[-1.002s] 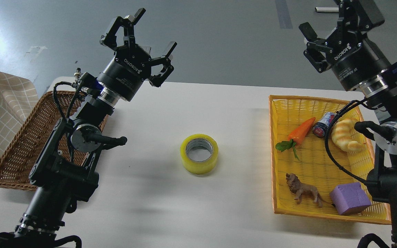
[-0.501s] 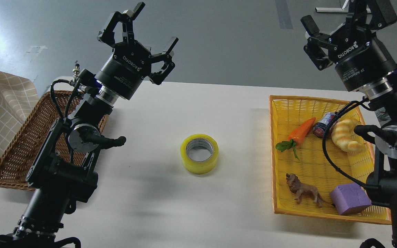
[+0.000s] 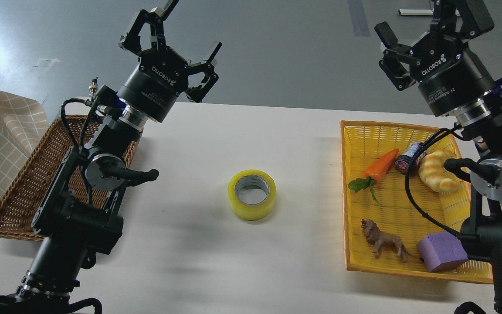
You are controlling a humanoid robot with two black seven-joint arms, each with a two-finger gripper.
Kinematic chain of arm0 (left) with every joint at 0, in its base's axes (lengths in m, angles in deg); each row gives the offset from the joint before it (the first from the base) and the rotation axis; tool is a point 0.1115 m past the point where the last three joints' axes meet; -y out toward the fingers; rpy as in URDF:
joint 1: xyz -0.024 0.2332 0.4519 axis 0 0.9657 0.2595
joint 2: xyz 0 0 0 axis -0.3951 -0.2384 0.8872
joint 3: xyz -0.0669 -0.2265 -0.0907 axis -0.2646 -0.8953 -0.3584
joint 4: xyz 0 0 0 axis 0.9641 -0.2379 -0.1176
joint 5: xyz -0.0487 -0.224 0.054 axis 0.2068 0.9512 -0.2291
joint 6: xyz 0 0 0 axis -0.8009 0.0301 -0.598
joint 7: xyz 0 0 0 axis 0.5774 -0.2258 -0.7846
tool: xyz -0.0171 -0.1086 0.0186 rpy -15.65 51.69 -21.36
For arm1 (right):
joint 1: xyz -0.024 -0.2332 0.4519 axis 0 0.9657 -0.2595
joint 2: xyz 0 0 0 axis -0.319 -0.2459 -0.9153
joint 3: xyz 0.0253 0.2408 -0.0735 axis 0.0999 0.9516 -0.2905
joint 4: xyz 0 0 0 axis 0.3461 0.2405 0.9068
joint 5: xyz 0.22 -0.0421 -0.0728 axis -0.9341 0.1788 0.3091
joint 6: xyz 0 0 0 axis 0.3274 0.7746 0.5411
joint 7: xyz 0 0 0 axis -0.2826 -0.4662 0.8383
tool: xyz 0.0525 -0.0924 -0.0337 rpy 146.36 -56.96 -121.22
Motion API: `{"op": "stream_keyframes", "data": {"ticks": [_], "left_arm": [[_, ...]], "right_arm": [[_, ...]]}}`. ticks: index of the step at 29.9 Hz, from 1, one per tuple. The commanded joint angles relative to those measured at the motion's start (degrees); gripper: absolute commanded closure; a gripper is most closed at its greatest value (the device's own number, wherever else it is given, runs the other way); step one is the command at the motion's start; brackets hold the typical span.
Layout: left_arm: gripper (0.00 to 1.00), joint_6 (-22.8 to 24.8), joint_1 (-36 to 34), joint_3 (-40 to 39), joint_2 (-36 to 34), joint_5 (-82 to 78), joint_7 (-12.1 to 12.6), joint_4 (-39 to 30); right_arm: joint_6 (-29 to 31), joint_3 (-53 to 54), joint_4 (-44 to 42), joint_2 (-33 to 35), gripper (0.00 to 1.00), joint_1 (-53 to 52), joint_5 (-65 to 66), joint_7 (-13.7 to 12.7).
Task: Place and transfer tape with both arms
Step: 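Swing the left gripper down toward the tape roll on the table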
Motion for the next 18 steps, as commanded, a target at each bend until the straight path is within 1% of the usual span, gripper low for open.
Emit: {"op": "stream_keyframes", "data": {"ticks": [1, 6, 10, 14, 16, 18], "left_arm": [[0.02, -0.8, 0.6, 0.1, 0.1, -0.1, -0.6, -0.1], [0.02, 2.4, 0.3, 0.3, 0.2, -0.2, -0.8, -0.8], [0.02, 2.9, 0.1, 0.3, 0.4, -0.2, -0.9, -1.4], [0.02, 3.2, 1.5, 0.5, -0.9, -0.2, 0.2, -5.5], [0.02, 3.5, 2.4, 0.4, -0.9, -0.3, 0.6, -6.5], [0.02, 3.8, 2.5, 0.5, -1.0, -0.4, 0.6, -6.6]], "right_arm": [[0.0, -0.3, 0.1, 0.0, 0.0, -0.2, 0.0, 0.0], [0.0, -0.3, 0.3, 0.0, 0.0, -0.4, 0.0, -0.2], [-0.2, -0.4, 0.3, 0.0, 0.0, -0.4, 0.0, -0.6], [-2.7, -1.1, 0.6, 0.0, 0.0, -0.4, -0.5, -0.8], [-2.8, -1.1, 0.7, 0.0, 0.0, -0.8, -3.0, -0.8], [-2.9, -1.2, 0.9, 0.0, 0.0, -1.2, -6.1, -1.4]]}}
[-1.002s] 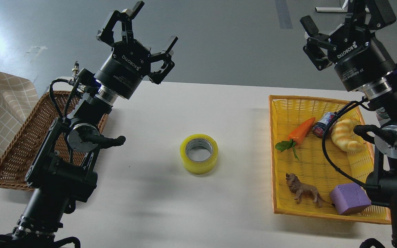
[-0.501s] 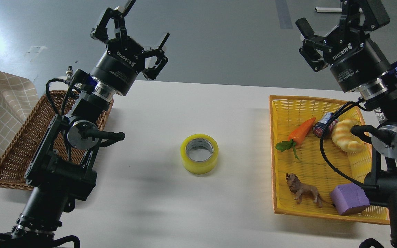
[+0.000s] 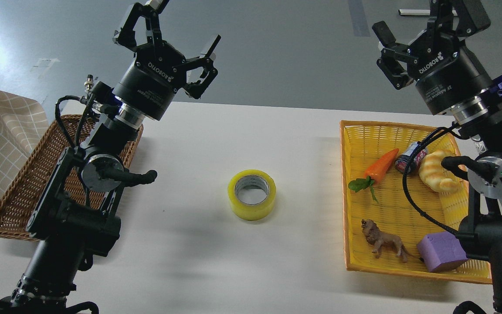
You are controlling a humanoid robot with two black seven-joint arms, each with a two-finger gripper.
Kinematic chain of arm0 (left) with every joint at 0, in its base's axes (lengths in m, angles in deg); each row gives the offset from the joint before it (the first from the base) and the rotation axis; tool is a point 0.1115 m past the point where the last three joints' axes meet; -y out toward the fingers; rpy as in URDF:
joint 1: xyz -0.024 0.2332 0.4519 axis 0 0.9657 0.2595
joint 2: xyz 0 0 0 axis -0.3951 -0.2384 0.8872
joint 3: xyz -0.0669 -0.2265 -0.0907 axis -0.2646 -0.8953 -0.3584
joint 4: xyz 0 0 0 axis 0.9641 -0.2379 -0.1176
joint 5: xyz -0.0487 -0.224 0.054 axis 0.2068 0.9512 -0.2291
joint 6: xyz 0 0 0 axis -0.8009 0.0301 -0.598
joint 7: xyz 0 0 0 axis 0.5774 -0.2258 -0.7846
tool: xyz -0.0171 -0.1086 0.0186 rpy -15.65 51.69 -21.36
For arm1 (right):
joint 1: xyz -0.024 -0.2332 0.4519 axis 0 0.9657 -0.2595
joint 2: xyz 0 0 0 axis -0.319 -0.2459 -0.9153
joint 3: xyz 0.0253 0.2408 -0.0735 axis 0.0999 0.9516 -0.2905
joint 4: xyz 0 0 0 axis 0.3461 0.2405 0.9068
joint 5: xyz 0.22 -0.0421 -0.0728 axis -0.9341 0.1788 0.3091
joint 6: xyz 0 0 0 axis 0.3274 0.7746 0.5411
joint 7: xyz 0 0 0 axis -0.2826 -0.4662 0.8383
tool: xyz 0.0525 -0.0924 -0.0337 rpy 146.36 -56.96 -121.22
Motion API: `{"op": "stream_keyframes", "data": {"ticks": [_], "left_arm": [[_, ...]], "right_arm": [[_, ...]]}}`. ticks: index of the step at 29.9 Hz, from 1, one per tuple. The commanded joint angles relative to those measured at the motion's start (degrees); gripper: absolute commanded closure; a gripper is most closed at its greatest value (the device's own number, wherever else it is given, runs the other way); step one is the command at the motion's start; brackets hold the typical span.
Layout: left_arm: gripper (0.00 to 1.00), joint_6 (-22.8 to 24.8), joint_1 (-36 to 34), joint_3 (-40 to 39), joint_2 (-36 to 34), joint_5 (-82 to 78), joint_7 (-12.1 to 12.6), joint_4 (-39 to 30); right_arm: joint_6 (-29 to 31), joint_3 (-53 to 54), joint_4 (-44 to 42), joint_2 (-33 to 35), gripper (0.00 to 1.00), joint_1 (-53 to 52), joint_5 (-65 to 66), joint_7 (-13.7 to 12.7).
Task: Place and transfer tape with both arms
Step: 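Swing the left gripper down toward the tape roll on the table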
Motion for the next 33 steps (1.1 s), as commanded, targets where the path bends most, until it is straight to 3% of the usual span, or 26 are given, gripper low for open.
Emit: {"op": "stream_keyframes", "data": {"ticks": [1, 6, 9, 14, 16, 28, 33], "left_arm": [[0.02, 0.4, 0.5, 0.1, -0.2, -0.2, 0.3, -0.5], [0.02, 0.7, 0.5, 0.1, -2.1, -1.4, 1.3, -0.5], [0.02, -0.3, -0.5, 0.1, -3.6, -8.0, 0.3, 0.1], [0.02, -12.4, -3.3, 1.7, -2.8, -46.0, -8.5, -0.4], [0.02, -14.6, -4.7, 4.1, -3.1, -53.1, -10.3, -0.4], [0.04, -24.3, -5.3, 22.5, -5.2, -73.3, -9.8, -2.2], [0.04, -25.3, -5.1, 27.2, -5.0, -86.7, -9.6, -1.9]], "right_arm": [[-0.3, -0.1, 0.3, 0.0, 0.0, -0.7, -4.5, -0.9], [-0.4, -1.2, 0.4, 0.0, 0.0, -1.3, -5.3, -1.5], [-0.4, -1.7, 0.4, 0.0, 0.0, -1.1, -5.3, -1.5], [-0.4, -1.8, 0.4, 0.0, 0.0, -0.4, -5.3, -1.5], [-0.4, -1.8, 0.4, 0.0, 0.0, -0.2, -5.3, -1.5], [-0.5, -1.8, 1.3, 0.0, 0.0, 2.0, -5.3, -1.5], [-0.5, -1.9, 2.3, 0.0, 0.0, 3.2, -5.3, -1.5]]}}
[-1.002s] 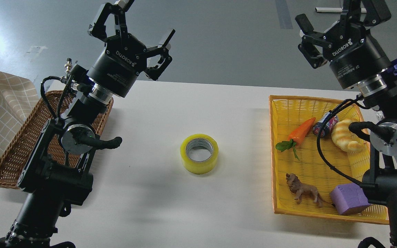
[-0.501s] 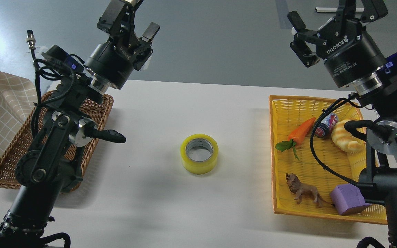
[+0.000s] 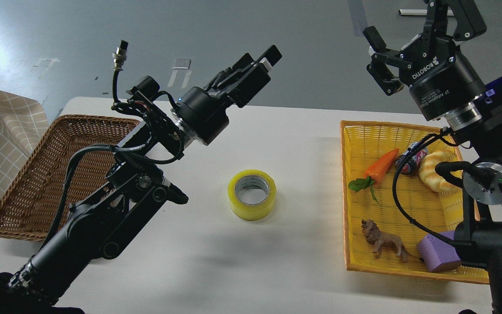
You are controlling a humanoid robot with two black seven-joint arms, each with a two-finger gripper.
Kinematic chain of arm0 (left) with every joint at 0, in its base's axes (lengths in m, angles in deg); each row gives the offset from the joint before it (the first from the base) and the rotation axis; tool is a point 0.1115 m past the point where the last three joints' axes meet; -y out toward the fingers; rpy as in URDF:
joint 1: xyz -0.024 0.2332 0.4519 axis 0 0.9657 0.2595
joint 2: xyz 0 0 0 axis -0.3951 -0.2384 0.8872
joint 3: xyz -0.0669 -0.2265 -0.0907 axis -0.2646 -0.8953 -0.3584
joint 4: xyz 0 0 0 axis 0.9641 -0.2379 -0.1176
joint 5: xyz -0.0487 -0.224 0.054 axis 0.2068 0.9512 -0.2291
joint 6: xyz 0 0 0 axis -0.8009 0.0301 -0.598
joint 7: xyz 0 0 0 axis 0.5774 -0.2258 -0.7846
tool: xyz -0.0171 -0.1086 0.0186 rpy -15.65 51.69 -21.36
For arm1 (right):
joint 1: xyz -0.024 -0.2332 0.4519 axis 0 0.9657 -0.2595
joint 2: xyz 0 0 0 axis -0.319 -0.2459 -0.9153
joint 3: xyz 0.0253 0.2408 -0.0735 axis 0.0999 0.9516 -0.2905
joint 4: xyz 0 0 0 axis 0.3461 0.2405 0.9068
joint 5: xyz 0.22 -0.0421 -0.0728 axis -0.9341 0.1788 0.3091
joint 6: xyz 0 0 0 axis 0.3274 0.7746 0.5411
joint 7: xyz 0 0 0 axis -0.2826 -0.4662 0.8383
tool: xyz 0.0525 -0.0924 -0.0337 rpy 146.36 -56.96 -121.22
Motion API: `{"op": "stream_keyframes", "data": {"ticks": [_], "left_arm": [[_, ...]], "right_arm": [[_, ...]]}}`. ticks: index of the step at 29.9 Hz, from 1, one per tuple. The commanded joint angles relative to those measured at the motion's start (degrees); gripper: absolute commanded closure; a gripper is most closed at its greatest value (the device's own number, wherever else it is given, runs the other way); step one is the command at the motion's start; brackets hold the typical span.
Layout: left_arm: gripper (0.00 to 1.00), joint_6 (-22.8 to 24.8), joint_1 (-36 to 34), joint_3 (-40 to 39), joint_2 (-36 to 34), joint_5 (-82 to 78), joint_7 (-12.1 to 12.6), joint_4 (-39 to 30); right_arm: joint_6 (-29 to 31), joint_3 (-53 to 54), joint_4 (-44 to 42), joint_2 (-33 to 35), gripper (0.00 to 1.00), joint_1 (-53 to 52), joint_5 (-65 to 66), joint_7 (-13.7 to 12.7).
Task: Place and transfer tape with both arms
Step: 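Swing the left gripper down toward the tape roll on the table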
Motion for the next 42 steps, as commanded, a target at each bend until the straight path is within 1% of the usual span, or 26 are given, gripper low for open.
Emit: {"op": "stream_keyframes", "data": {"ticks": [1, 2, 4, 7, 10, 13, 16, 19, 21, 24, 27, 32, 36, 39, 41, 42], "left_arm": [[0.04, -0.3, 0.2, 2.8, 0.4, -9.0, 0.7, 0.5], [0.04, -0.3, 0.3, 3.3, 0.2, -10.7, 1.0, 0.7], [0.04, -0.3, 0.2, 3.6, -0.1, -11.0, 1.9, 4.1], [0.04, -0.3, 0.2, 3.6, -0.1, -11.0, 2.3, 8.1], [0.04, -0.4, 0.3, 3.7, -0.9, -11.0, 2.4, 10.5], [0.04, -0.7, 0.4, 3.9, -3.8, -11.0, 2.3, 10.8], [0.04, -1.0, 1.8, 6.2, -5.4, -11.0, 2.4, 11.5], [0.04, -1.2, 2.7, 6.8, -5.9, -11.0, 2.4, 11.6], [0.04, -1.2, 4.4, 6.9, -7.9, -11.0, 2.4, 11.7], [0.04, -1.6, 5.1, 6.9, -9.5, -11.0, 2.4, 11.6], [0.04, -2.5, 6.2, 6.9, -10.2, -11.0, 2.4, 11.6], [0.04, -2.5, 8.3, 8.2, -10.3, -11.0, 2.4, 11.6], [0.04, -2.5, 8.4, 9.0, -8.0, -11.0, 2.5, 11.6], [0.04, -2.4, 8.3, 9.1, -7.0, -11.0, 3.9, 12.0], [0.04, -2.4, 8.2, 9.9, -6.4, -11.0, 6.1, 12.7], [0.04, -2.4, 8.1, 10.2, -5.9, -11.0, 6.7, 12.7]], "right_arm": [[0.1, -0.1, 0.8, 0.0, 0.0, 0.7, 0.0, 0.0], [0.1, -0.1, 0.9, 0.0, 0.0, 0.7, 0.0, 0.0], [0.0, -0.6, 1.5, 0.0, 0.0, 0.7, 0.0, 0.0], [0.0, -0.7, 1.8, 0.0, 0.0, 0.7, 0.0, 0.0], [0.0, -0.7, 2.6, 0.0, 0.0, 0.5, 0.0, 0.0], [0.0, -0.8, 2.9, 0.0, 0.0, 0.0, 0.0, -0.1], [0.0, -0.8, 3.0, 0.0, 0.0, -0.5, 0.0, -0.1], [0.0, -0.8, 3.0, 0.0, 0.0, -1.8, 0.0, -1.0], [0.0, -0.8, 2.9, 0.0, 0.0, -2.7, 0.1, -1.9], [0.0, -0.8, 2.9, 0.0, 0.0, -3.3, 0.0, -1.9], [0.0, -0.8, 2.9, 0.0, 0.0, -3.4, 0.1, -1.9], [0.0, -0.8, 2.8, 0.0, 0.0, -3.3, 0.1, -1.9], [0.0, -0.9, 2.7, 0.0, 0.0, -3.3, 0.1, -2.0], [0.0, -0.9, 2.8, 0.0, 0.0, -3.3, 0.1, -2.0], [0.0, -0.9, 2.7, 0.0, 0.0, -3.2, 0.1, -2.0], [0.0, -0.9, 2.7, 0.0, 0.0, -3.1, 0.2, -2.0]]}}
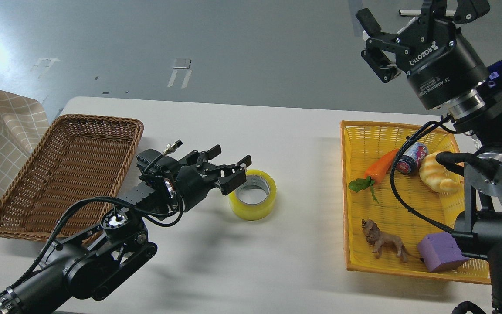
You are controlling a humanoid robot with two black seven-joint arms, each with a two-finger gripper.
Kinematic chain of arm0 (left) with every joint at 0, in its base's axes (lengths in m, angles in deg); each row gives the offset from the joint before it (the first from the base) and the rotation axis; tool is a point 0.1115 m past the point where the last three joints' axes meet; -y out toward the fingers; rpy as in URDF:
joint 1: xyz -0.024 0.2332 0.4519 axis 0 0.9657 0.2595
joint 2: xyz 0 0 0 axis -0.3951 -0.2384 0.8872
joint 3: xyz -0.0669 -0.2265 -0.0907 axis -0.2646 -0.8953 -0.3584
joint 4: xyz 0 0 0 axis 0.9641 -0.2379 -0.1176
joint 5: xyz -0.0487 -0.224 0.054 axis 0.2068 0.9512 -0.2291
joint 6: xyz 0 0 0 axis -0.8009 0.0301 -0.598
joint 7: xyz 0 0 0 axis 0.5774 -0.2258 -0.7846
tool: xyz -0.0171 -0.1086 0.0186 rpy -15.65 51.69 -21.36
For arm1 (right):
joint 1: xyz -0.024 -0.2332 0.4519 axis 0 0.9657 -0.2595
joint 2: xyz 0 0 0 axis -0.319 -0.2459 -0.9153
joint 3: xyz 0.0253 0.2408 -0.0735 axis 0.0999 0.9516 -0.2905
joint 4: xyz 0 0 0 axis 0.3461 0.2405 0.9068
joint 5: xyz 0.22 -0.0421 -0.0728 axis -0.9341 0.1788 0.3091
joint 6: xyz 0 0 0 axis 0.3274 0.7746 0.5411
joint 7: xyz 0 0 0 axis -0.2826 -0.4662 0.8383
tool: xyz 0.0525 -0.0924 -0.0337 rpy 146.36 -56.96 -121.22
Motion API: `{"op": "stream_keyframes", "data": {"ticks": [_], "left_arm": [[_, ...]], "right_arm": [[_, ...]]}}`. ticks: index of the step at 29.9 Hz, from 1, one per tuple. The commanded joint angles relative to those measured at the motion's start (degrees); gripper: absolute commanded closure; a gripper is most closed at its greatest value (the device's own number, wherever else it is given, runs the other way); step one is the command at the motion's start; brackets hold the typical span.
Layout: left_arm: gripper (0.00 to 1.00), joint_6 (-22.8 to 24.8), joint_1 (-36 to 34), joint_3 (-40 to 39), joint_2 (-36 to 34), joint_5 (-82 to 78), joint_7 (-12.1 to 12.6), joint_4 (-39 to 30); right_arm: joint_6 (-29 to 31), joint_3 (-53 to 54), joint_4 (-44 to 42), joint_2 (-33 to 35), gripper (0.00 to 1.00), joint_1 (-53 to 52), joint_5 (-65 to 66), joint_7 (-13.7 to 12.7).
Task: Place and transfer tape with both arms
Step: 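Swing the left gripper down toward the tape roll on the table, then grasp the tape roll's rim with the left gripper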
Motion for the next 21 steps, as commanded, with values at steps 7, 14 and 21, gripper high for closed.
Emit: {"op": "stream_keyframes", "data": {"ticks": [7, 14, 21], "left_arm": [[0.04, 0.3, -0.8, 4.2, 1.3, 0.0, 2.3, 1.0], [0.04, 0.1, -1.0, 5.6, 1.2, 0.0, 2.5, 3.0], [0.04, -1.6, -2.2, 5.6, 1.2, 0.0, 3.6, 5.1]], "right_arm": [[0.0, 0.0, 0.0, 0.0, 0.0, 0.9, 0.1, 0.0], [0.0, 0.0, 0.0, 0.0, 0.0, 1.5, 0.0, 0.0], [0.0, 0.0, 0.0, 0.0, 0.0, 2.1, 0.0, -0.1]]}}
